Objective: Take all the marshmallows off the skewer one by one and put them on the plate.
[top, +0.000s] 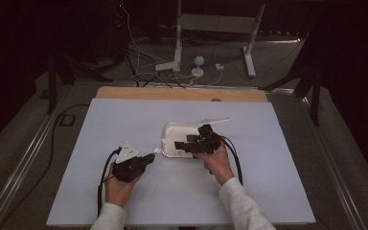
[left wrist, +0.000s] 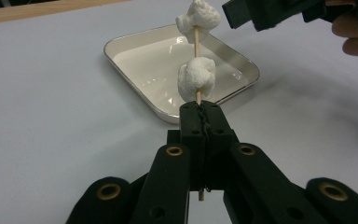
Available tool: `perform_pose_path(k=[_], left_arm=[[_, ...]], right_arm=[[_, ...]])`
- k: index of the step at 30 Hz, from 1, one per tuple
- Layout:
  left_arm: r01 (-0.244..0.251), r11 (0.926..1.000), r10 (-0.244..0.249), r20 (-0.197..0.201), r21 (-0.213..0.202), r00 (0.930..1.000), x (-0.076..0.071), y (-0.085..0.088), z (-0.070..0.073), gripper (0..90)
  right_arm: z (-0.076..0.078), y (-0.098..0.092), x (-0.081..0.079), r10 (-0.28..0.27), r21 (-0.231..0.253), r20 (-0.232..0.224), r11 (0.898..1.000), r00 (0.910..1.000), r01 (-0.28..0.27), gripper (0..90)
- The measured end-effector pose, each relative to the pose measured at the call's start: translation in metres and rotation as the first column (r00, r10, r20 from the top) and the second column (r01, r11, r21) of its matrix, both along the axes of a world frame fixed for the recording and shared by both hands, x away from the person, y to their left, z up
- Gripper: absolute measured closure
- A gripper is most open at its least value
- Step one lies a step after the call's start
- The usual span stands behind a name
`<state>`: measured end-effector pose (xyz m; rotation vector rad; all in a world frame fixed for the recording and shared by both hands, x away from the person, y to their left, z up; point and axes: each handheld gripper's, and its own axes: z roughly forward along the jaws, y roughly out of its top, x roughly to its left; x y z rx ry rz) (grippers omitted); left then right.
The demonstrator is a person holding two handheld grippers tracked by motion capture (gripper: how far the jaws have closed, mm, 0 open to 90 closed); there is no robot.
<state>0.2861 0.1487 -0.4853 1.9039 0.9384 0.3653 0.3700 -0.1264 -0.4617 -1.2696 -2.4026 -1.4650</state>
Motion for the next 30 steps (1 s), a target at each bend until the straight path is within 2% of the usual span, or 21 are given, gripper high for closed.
perform_pose_path(k=[7,13,14,17,21,24,25,30], left_arm=[[-0.001,1.0,0.001,0.003,-0.007,1.0,0.0,-0.002,0.0,90.0],[0.005,0.9999,-0.004,0.013,-0.015,0.9999,-0.001,-0.003,0.001,90.0],[0.008,0.9998,-0.008,0.018,-0.019,0.9998,-0.002,-0.005,0.002,90.0],[0.013,0.9997,-0.012,0.021,-0.019,0.9997,-0.002,-0.006,0.002,90.0],[0.026,0.9995,-0.025,0.028,-0.02,0.9993,-0.003,-0.01,0.001,90.0],[0.032,0.9993,-0.032,0.034,-0.018,0.9989,-0.004,-0.012,0.001,90.0],[0.033,0.9993,-0.032,0.035,-0.02,0.9989,-0.004,-0.012,0.001,90.0],[0.038,0.9987,-0.036,0.044,-0.034,0.9984,-0.004,-0.012,0.001,90.0]], right_arm=[[-0.001,0.01,-0.008,0.034,0.044,-0.016,0.998,0.9993,-0.033,30.1],[-0.002,0.017,-0.011,0.054,0.096,-0.037,0.994,0.9979,-0.05,36.3],[-0.002,0.019,-0.01,0.06,0.12,-0.049,0.991,0.997,-0.054,40.6],[-0.003,0.021,-0.009,0.068,0.139,-0.062,0.988,0.9957,-0.059,43.8],[-0.006,0.024,-0.007,0.073,0.18,-0.102,0.982,0.9921,-0.053,50.8],[-0.008,0.026,-0.007,0.07,0.195,-0.126,0.98,0.9895,-0.045,58.8],[-0.008,0.026,-0.006,0.068,0.215,-0.135,0.976,0.9885,-0.038,63.5],[-0.008,0.025,-0.006,0.065,0.248,-0.162,0.968,0.9846,-0.023,67.4]])
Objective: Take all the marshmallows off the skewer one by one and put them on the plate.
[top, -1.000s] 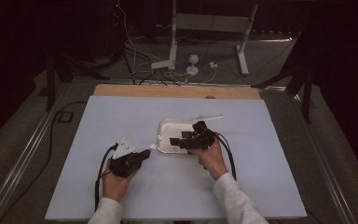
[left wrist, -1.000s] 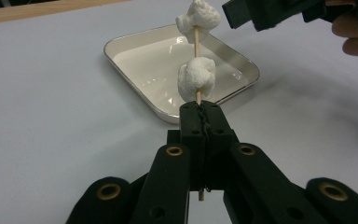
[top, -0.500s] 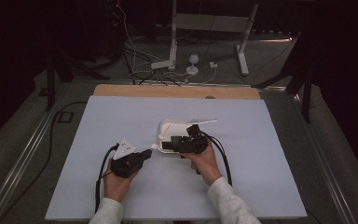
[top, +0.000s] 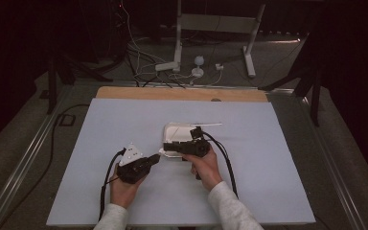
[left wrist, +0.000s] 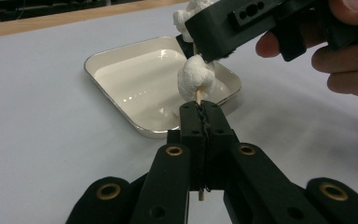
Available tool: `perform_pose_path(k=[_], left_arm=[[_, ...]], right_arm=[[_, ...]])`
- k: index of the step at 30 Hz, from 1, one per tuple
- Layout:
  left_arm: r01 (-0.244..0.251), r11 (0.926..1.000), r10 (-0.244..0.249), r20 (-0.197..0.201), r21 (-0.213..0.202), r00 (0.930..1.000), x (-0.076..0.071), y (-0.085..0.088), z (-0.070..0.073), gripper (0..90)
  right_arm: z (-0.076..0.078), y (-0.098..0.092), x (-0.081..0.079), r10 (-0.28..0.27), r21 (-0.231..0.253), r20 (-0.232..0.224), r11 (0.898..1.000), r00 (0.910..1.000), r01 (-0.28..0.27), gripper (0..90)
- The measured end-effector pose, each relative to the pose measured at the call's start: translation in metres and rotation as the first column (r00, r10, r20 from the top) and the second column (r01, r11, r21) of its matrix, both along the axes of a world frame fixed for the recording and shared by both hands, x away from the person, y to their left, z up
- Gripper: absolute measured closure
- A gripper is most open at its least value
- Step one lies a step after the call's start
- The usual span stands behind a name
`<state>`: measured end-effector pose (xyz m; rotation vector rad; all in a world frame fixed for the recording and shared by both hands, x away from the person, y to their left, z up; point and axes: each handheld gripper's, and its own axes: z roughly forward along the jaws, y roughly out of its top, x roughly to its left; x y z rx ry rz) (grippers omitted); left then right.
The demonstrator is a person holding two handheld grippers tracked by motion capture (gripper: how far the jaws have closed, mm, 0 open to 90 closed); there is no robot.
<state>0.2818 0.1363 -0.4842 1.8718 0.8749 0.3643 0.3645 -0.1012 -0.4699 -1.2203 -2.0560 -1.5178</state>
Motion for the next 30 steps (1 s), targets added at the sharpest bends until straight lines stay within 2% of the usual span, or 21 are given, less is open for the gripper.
perform_pose_path(k=[4,10,16,19,22,23,24,25,26,27,28,29,30], left_arm=[[0.007,1.0,-0.007,0.006,-0.004,1.0,0.0,0.0,0.0,90.0],[0.012,0.9999,-0.012,0.01,-0.001,0.9999,-0.001,0.0,0.001,90.0],[0.018,0.9998,-0.018,0.019,0.0,0.9997,-0.002,0.0,0.002,90.0],[0.027,0.9995,-0.027,0.021,0.018,0.9994,-0.004,-0.001,0.002,90.0],[0.031,0.9993,-0.031,0.019,0.02,0.9993,-0.005,0.0,0.001,90.0],[0.034,0.999,-0.035,0.017,0.03,0.9993,-0.005,-0.001,0.001,90.0],[0.035,0.9978,-0.036,0.014,0.056,0.9993,-0.005,-0.002,0.0,90.0],[0.032,0.9963,-0.032,0.009,0.08,0.9994,-0.006,-0.002,-0.002,90.0],[0.029,0.9963,-0.03,0.001,0.081,0.9996,-0.006,-0.001,-0.004,90.0],[0.025,0.9971,-0.025,-0.002,0.071,0.9997,-0.006,0.001,-0.004,90.0],[0.017,0.9983,-0.017,-0.001,0.056,0.9999,-0.005,0.003,-0.003,90.0],[0.013,0.9993,-0.013,-0.001,0.036,0.9999,-0.004,0.004,-0.002,90.0],[0.009,0.9996,-0.009,-0.001,0.028,1.0,-0.004,0.005,-0.001,90.0]], right_arm=[[0.002,-0.001,0.0,-0.018,0.03,-0.006,0.999,0.9998,0.018,72.5],[0.005,-0.003,-0.001,-0.055,0.043,0.002,0.998,0.9985,0.055,75.8],[0.012,-0.008,-0.001,-0.102,0.037,0.051,0.994,0.9935,0.1,77.9],[0.015,-0.011,-0.001,-0.132,0.031,0.075,0.991,0.9885,0.13,78.6],[0.022,-0.029,0.007,-0.189,0.049,0.085,0.981,0.9782,0.186,79.1],[0.022,-0.029,0.007,-0.189,0.049,0.085,0.981,0.9782,0.186,79.1],[0.029,-0.04,0.009,-0.248,0.045,0.122,0.969,0.9611,0.244,80.1],[0.029,-0.04,0.009,-0.248,0.045,0.122,0.969,0.9611,0.244,80.1],[0.033,-0.049,0.011,-0.28,0.071,0.122,0.959,0.9521,0.273,80.2],[0.042,-0.065,0.016,-0.307,0.073,0.142,0.951,0.9412,0.299,80.0],[0.042,-0.065,0.016,-0.307,0.073,0.142,0.951,0.9412,0.299,80.0],[0.049,-0.072,0.016,-0.287,0.03,0.175,0.958,0.9419,0.286,79.7],[0.049,-0.072,0.016,-0.287,0.03,0.175,0.958,0.9419,0.286,79.7]])
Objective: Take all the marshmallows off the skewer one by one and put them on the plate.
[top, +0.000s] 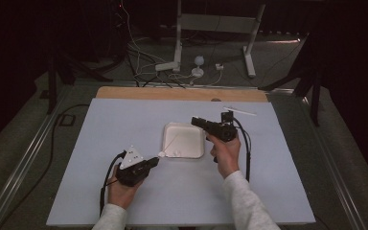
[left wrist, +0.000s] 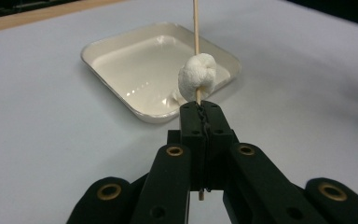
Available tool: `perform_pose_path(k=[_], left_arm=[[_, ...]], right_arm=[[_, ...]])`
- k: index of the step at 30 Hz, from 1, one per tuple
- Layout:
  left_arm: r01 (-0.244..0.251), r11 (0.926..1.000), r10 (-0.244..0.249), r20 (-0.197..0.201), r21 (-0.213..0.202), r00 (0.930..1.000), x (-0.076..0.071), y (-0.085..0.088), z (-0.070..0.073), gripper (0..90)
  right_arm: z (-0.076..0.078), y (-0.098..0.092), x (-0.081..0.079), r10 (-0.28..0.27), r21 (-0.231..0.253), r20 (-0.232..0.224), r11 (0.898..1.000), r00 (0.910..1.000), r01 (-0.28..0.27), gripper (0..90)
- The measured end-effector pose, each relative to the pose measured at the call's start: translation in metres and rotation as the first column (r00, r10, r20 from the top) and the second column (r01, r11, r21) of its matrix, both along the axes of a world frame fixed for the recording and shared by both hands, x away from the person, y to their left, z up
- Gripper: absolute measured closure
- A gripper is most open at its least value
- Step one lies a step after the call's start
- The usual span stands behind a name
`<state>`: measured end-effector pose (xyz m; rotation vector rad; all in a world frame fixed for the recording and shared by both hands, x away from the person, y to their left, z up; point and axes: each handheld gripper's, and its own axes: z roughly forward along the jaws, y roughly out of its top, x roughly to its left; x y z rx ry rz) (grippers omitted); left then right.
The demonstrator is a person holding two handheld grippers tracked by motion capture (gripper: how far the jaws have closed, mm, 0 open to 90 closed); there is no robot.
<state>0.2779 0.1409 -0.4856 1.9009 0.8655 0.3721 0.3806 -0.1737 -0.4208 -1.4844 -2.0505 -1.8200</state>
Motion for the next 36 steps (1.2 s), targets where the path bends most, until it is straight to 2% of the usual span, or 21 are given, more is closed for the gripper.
perform_pose_path(k=[1,6,7,8,9,10,12,13,15,17,18,19,20,24,25,26,27,29,30,32,36], left_arm=[[-0.005,1.0,0.005,0.001,-0.001,1.0,0.0,0.0,0.0,90.0],[-0.008,1.0,0.008,-0.003,-0.002,1.0,0.0,-0.002,-0.001,90.0],[-0.008,1.0,0.008,-0.006,-0.002,1.0,0.001,-0.002,-0.001,90.0],[-0.009,0.9999,0.009,-0.007,-0.004,0.9999,0.001,-0.002,-0.001,90.0],[-0.012,0.9999,0.011,-0.008,-0.005,0.9999,0.001,-0.002,-0.002,90.0],[-0.014,0.9999,0.014,-0.011,-0.009,0.9999,0.002,-0.001,-0.002,90.0],[-0.017,0.9997,0.017,-0.012,-0.016,0.9998,0.002,-0.001,-0.002,90.0],[-0.018,0.9997,0.018,-0.011,-0.018,0.9998,0.002,0.0,-0.001,90.0],[-0.017,0.9996,0.016,-0.012,-0.025,0.9998,0.002,0.0,-0.001,90.0],[-0.017,0.9995,0.017,-0.015,-0.027,0.9997,0.002,0.001,-0.001,90.0],[-0.018,0.9994,0.017,-0.017,-0.028,0.9997,0.003,0.001,-0.002,90.0],[-0.018,0.9994,0.017,-0.017,-0.028,0.9997,0.003,0.001,-0.002,90.0],[-0.018,0.9994,0.018,-0.018,-0.029,0.9997,0.003,0.0,-0.002,90.0],[-0.018,0.9994,0.017,-0.02,-0.031,0.9997,0.003,0.001,-0.002,90.0],[-0.018,0.9993,0.018,-0.021,-0.031,0.9996,0.004,0.001,-0.002,90.0],[-0.018,0.9993,0.018,-0.021,-0.032,0.9996,0.004,0.001,-0.002,90.0],[-0.019,0.9993,0.019,-0.022,-0.033,0.9996,0.004,0.001,-0.002,90.0],[-0.02,0.9992,0.019,-0.022,-0.034,0.9996,0.004,0.001,-0.002,90.0],[-0.02,0.9992,0.019,-0.022,-0.034,0.9996,0.004,0.001,-0.002,90.0],[-0.022,0.9992,0.021,-0.022,-0.035,0.9995,0.004,0.001,-0.002,90.0],[-0.024,0.9991,0.023,-0.023,-0.035,0.9995,0.004,0.001,-0.002,90.0]], right_arm=[[0.002,-0.003,-0.001,0.013,-0.034,0.004,0.999,0.9999,-0.013,79.4],[-0.004,-0.001,0.0,0.022,-0.08,-0.007,0.997,0.9997,-0.023,78.8],[-0.008,0.001,0.001,0.026,-0.105,-0.014,0.994,0.9996,-0.027,78.4],[-0.008,0.001,0.001,0.026,-0.105,-0.014,0.994,0.9996,-0.027,78.4],[-0.011,0.005,0.002,0.029,-0.139,-0.018,0.99,0.9994,-0.031,78.1],[-0.011,0.005,0.002,0.029,-0.139,-0.018,0.99,0.9994,-0.031,78.1],[-0.016,0.011,0.003,0.033,-0.199,-0.021,0.979,0.9992,-0.037,77.5],[-0.016,0.011,0.003,0.033,-0.199,-0.021,0.979,0.9992,-0.037,77.5],[-0.023,0.017,0.006,0.033,-0.243,-0.034,0.969,0.9989,-0.04,76.8],[-0.025,0.019,0.006,0.033,-0.254,-0.043,0.966,0.9985,-0.043,76.5],[-0.028,0.02,0.007,0.032,-0.267,-0.049,0.963,0.9983,-0.044,76.2],[-0.032,0.024,0.008,0.033,-0.295,-0.058,0.954,0.9978,-0.049,75.8],[-0.032,0.024,0.008,0.033,-0.295,-0.058,0.954,0.9978,-0.049,75.8],[-0.041,0.03,0.011,0.036,-0.337,-0.077,0.94,0.9963,-0.06,74.2],[-0.043,0.031,0.012,0.034,-0.345,-0.08,0.937,0.9962,-0.06,72.2],[-0.046,0.033,0.014,0.027,-0.359,-0.091,0.932,0.9955,-0.058,61.1],[-0.046,0.033,0.014,0.027,-0.359,-0.091,0.932,0.9955,-0.058,61.1],[-0.047,0.033,0.014,0.011,-0.368,-0.09,0.929,0.9959,-0.043,47.8],[-0.048,0.033,0.014,0.009,-0.369,-0.091,0.928,0.9958,-0.042,43.9],[-0.048,0.032,0.014,0.003,-0.361,-0.082,0.932,0.9966,-0.032,34.7],[-0.045,0.032,0.009,0.027,-0.337,-0.075,0.94,0.9968,-0.051,28.6]])
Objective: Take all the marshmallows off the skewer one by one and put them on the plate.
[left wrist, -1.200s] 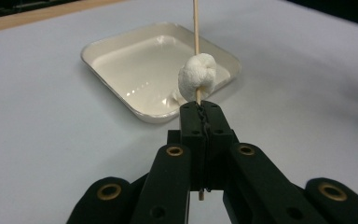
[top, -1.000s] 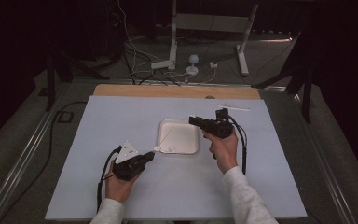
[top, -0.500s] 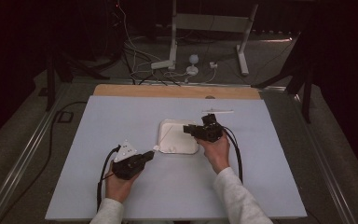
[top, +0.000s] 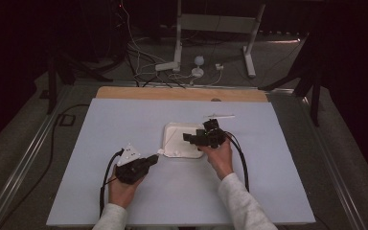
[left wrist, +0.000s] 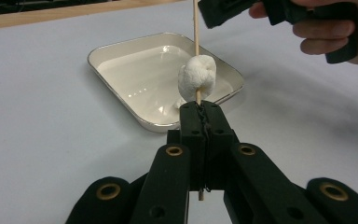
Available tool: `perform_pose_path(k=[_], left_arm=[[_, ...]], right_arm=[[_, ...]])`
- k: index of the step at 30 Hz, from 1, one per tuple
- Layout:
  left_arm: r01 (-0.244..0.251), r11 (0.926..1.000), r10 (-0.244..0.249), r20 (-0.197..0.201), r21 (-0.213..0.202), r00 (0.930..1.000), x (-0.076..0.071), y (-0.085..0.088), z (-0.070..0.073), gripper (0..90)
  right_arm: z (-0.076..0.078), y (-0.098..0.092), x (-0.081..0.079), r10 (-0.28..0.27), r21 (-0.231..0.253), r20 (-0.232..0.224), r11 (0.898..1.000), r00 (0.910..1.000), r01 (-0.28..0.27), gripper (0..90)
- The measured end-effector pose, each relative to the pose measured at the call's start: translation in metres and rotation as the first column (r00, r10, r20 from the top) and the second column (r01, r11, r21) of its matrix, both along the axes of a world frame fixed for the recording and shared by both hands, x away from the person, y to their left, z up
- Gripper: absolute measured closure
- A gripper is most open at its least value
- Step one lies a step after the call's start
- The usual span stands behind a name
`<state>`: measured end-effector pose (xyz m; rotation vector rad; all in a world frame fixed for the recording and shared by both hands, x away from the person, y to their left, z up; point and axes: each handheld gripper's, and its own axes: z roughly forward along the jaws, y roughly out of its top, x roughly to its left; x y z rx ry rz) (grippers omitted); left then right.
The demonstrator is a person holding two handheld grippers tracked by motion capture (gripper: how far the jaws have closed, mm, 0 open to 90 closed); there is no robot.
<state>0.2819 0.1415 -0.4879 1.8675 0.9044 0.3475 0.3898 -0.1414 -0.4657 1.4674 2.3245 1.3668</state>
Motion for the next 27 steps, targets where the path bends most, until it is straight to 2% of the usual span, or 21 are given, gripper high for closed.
perform_pose_path(k=[1,3,4,6,7,8,10,11,14,18,23,27], left_arm=[[-0.001,1.0,0.001,0.0,-0.003,1.0,0.0,0.0,0.0,90.0],[-0.003,1.0,0.003,0.0,-0.003,1.0,0.0,0.0,0.0,90.0],[-0.003,1.0,0.003,0.0,-0.004,1.0,0.0,0.0,0.0,90.0],[-0.002,1.0,0.002,-0.001,-0.007,1.0,0.0,-0.001,0.0,90.0],[-0.002,1.0,0.002,0.0,-0.007,1.0,0.0,-0.001,0.0,90.0],[-0.002,1.0,0.002,-0.001,-0.007,1.0,0.0,-0.001,0.0,90.0],[-0.001,1.0,0.001,0.0,-0.007,1.0,0.0,-0.001,0.0,90.0],[-0.002,1.0,0.002,0.0,-0.006,1.0,0.0,-0.001,0.0,90.0],[-0.002,0.9999,0.002,-0.002,-0.012,1.0,0.0,-0.001,0.0,90.0],[0.002,0.9999,-0.002,-0.002,-0.017,1.0,0.0,-0.001,0.0,90.0],[0.008,0.9996,-0.008,-0.002,-0.026,1.0,0.0,-0.002,0.0,90.0],[0.017,0.9994,-0.017,0.001,-0.032,0.9999,-0.001,-0.003,0.0,90.0]], right_arm=[[0.002,0.002,-0.004,0.032,0.027,-0.002,0.999,0.9995,-0.032,28.5],[0.002,0.003,-0.007,0.047,0.039,-0.001,0.998,0.9989,-0.047,28.6],[0.002,0.007,-0.014,0.083,0.069,0.001,0.994,0.9966,-0.083,29.0],[0.002,0.01,-0.017,0.1,0.084,-0.001,0.992,0.995,-0.099,29.7],[0.0,0.015,-0.023,0.137,0.113,-0.007,0.984,0.9906,-0.135,31.2],[0.0,0.015,-0.023,0.137,0.113,-0.007,0.984,0.9906,-0.135,31.2],[-0.003,0.025,-0.032,0.189,0.146,-0.01,0.972,0.982,-0.185,34.6],[-0.003,0.025,-0.032,0.189,0.146,-0.01,0.972,0.982,-0.185,34.6],[-0.004,0.034,-0.038,0.231,0.184,-0.014,0.957,0.9729,-0.225,38.5],[-0.005,0.041,-0.042,0.254,0.222,-0.017,0.944,0.967,-0.244,45.1],[-0.008,0.045,-0.041,0.261,0.27,-0.052,0.933,0.964,-0.238,53.2],[-0.01,0.047,-0.04,0.265,0.306,-0.075,0.924,0.9613,-0.231,63.4]])
